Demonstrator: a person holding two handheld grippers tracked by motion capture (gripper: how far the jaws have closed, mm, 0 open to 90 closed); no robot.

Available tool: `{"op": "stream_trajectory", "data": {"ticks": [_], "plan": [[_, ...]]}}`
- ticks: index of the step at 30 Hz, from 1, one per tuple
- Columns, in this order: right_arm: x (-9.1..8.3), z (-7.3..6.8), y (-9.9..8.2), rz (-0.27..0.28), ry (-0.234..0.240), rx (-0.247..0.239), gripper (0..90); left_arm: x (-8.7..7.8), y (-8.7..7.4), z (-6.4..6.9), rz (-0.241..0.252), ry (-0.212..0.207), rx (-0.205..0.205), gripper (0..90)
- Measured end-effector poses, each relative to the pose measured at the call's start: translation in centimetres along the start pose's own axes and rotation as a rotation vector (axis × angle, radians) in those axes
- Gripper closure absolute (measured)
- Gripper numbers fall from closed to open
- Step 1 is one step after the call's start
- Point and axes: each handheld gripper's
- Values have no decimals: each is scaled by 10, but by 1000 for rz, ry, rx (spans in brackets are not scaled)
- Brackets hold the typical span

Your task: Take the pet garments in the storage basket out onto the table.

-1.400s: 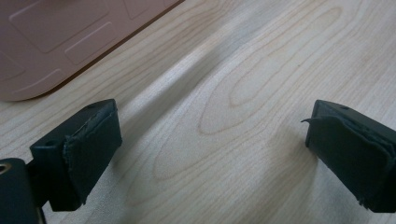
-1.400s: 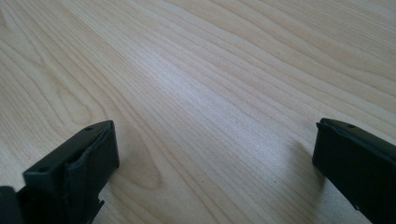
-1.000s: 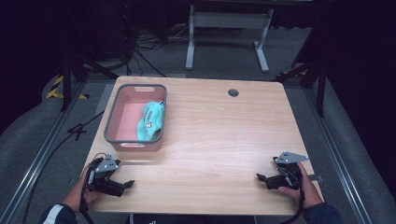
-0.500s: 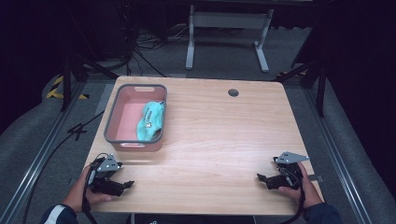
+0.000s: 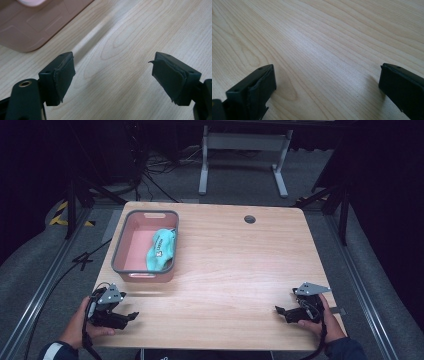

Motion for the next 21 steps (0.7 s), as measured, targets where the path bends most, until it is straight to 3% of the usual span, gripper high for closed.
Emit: {"op": "stream_trajectory", "data": {"ticks": [7,21], "plan": [[0,0,0,0,0,0,13,-7,9,3,10,9,30,190],[0,0,0,0,0,0,13,-30,26,-2,81,57,30,190]]}}
Point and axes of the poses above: each handheld gripper's, and its own axes: x roughly forward along the jaws, y roughly out of its top, z roughly to its right, and after that the axes turned 9 degrees about z, right-handed
